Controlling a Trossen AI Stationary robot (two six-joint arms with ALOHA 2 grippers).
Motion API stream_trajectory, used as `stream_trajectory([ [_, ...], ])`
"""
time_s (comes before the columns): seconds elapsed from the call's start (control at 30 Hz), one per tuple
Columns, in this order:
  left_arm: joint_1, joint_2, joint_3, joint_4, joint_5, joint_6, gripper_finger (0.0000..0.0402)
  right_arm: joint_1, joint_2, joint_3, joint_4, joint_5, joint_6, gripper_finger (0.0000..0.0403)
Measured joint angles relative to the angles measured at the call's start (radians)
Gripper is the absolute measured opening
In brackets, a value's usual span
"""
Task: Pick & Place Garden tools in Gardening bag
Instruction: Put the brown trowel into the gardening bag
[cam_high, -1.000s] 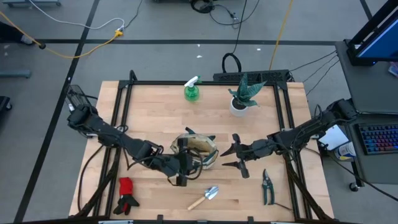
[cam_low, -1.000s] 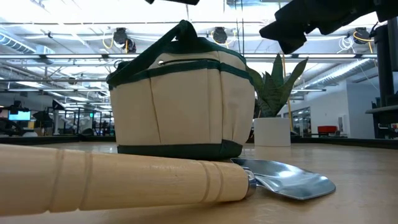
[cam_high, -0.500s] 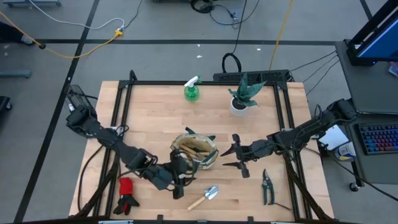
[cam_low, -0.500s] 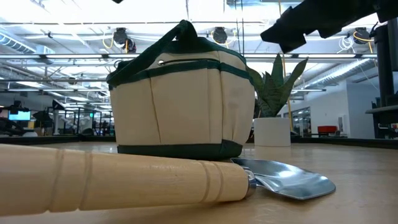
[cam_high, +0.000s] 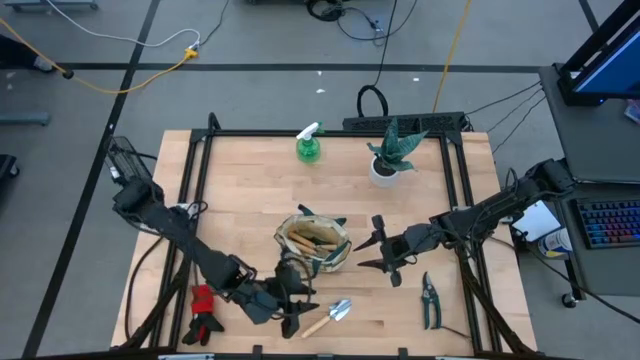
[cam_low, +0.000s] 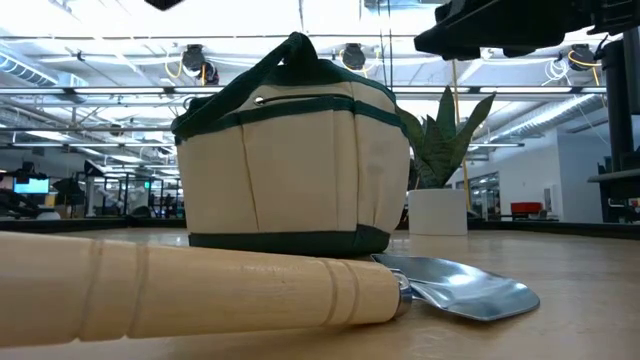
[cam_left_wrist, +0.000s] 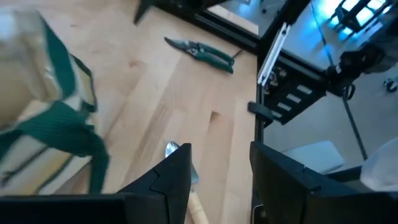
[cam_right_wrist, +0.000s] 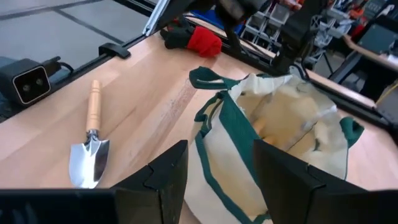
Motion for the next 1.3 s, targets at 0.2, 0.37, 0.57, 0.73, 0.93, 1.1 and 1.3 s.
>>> stream_trajectory([
  [0.2,-0.012,0.091,0.0,0.057,0.01,-0.046,0.0166,0.0,0.0,0.0,0.006,0.0,-0.053,0.0171],
  [0.37,-0.014,0.178,0.0,0.141,0.085,-0.143,0.0166,0.0,0.0,0.0,0.006,0.0,-0.054,0.0171],
  [0.57,-0.027,0.282,0.0,0.258,0.16,-0.172,0.0166,0.0,0.0,0.0,0.006,0.0,-0.06,0.0171],
  [0.73,-0.038,0.314,0.0,0.252,0.152,-0.194,0.0166,0.0,0.0,0.0,0.005,0.0,-0.055,0.0171],
  [0.93,-0.053,0.34,0.0,0.236,0.092,-0.253,0.0166,0.0,0.0,0.0,0.005,-0.001,-0.059,0.0171],
  [1.1,-0.058,0.368,-0.001,0.209,0.082,-0.295,0.0166,0.0,0.0,0.0,0.005,-0.002,-0.09,0.0171],
  [1.3,-0.058,0.369,-0.001,0.183,0.065,-0.303,0.0166,0.0,0.0,0.0,0.005,-0.003,-0.08,0.0171],
])
